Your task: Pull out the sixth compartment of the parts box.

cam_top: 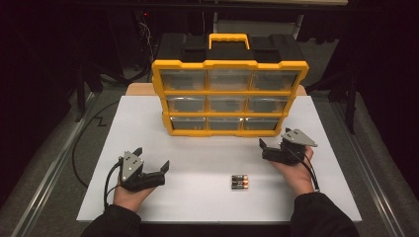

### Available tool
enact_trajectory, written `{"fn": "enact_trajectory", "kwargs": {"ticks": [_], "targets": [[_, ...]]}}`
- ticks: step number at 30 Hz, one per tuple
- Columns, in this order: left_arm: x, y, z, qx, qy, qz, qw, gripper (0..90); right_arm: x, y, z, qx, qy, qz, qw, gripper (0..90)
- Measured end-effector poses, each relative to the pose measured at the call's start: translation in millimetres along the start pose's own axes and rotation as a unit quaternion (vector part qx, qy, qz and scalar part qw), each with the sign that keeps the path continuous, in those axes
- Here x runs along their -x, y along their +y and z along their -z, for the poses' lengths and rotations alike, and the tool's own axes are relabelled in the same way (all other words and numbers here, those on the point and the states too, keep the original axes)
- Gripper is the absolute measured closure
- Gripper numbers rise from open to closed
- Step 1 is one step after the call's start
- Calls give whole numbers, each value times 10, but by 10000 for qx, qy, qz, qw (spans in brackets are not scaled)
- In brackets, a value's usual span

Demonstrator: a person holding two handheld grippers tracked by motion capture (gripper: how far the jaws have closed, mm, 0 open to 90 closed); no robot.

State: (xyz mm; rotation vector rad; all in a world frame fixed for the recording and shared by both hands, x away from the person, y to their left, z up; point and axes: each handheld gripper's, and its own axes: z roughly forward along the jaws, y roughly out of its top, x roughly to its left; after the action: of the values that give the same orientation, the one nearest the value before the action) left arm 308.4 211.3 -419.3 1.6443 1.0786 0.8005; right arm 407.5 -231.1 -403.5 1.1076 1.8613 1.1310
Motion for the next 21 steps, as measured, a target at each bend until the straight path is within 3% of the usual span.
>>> {"fn": "enact_trajectory", "kwargs": {"ticks": [4,7,15,21], "targets": [[12,7,3,36,-9,-14,10000,3,-32,-60,-17,-119,9,121,9999,13],[21,12,18,84,-9,-46,10000,3,-42,-96,3,-146,-75,340,9993,13],[29,13,22,98,-36,-61,9999,3,54,-183,62,-281,-251,594,9975,14],[30,18,32,136,-43,-52,9999,3,55,-221,104,-318,-395,1007,9936,13]]}}
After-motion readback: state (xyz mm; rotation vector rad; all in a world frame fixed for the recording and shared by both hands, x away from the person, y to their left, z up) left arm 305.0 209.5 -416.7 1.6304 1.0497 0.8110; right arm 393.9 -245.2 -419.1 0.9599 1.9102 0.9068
